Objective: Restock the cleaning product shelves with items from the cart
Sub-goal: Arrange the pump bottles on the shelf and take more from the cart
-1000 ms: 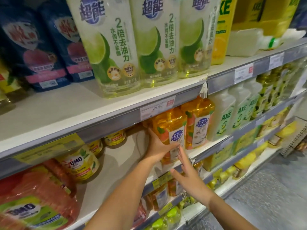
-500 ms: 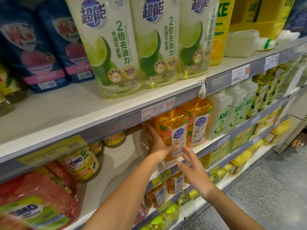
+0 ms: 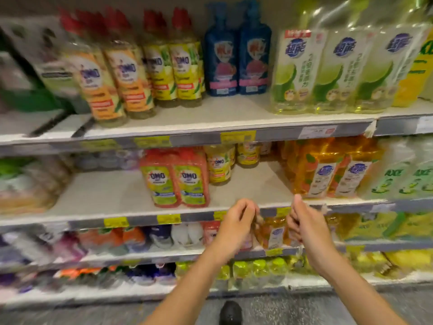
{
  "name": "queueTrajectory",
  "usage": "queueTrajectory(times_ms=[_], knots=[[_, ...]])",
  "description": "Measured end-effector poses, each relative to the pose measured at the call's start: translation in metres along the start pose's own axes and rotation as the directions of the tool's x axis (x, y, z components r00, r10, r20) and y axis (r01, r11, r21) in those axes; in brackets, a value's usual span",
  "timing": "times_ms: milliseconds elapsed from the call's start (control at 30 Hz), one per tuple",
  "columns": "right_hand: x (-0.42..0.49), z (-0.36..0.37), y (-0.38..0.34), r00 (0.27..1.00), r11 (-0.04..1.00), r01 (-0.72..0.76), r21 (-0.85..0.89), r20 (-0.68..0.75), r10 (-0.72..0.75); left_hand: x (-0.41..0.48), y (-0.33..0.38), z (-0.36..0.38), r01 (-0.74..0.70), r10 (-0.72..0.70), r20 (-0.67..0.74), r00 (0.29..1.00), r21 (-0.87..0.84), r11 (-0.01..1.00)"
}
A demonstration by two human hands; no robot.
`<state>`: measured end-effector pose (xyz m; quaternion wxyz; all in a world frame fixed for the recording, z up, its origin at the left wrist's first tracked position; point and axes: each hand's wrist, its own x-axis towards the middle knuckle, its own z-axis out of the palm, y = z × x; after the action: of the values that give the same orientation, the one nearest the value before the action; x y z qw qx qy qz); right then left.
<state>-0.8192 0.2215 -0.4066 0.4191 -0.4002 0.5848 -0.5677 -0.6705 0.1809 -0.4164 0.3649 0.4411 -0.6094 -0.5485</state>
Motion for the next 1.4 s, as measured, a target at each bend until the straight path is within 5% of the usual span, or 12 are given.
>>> queueTrajectory(times_ms=[167, 333, 600, 867, 1100, 1233, 1400], knots=[[-0.072, 0.093, -0.016, 0.942, 0.999, 0.032, -0.014, 0.336, -0.026, -0.111, -0.009, -0.083, 0.046, -0.057, -0.260, 0.964, -0.048, 0.998], [-0.135, 0.210, -0.011, 0.787, 0.993, 0.006, -0.116, 0.614, 0.067, -0.207, -0.036, -0.176, 0.093, -0.139, -0.553, 0.821, -0.112, 0.989], [-0.241, 0.420, 0.027, 0.384, 0.977, 0.069, -0.204, 0.909, 0.163, -0.385, -0.092, -0.328, 0.238, -0.222, -0.854, 0.470, -0.120, 0.964], [-0.322, 0.578, 0.083, 0.060, 0.915, 0.180, -0.360, 0.933, 0.355, -0.514, -0.154, -0.424, 0.375, -0.365, -0.907, 0.211, -0.270, 0.887], [-0.337, 0.698, 0.139, -0.149, 0.794, 0.555, -0.248, 0.910, 0.388, -0.524, -0.221, -0.479, 0.509, -0.491, -0.871, 0.007, -0.420, 0.751], [-0.352, 0.755, 0.190, -0.272, 0.660, 0.735, -0.156, 0.824, 0.497, -0.523, -0.255, -0.504, 0.519, -0.570, -0.817, -0.089, -0.526, 0.674], [-0.375, 0.799, 0.244, -0.287, 0.381, 0.924, 0.044, 0.738, 0.610, -0.526, -0.285, -0.519, 0.499, -0.647, -0.740, -0.184, -0.638, 0.586]])
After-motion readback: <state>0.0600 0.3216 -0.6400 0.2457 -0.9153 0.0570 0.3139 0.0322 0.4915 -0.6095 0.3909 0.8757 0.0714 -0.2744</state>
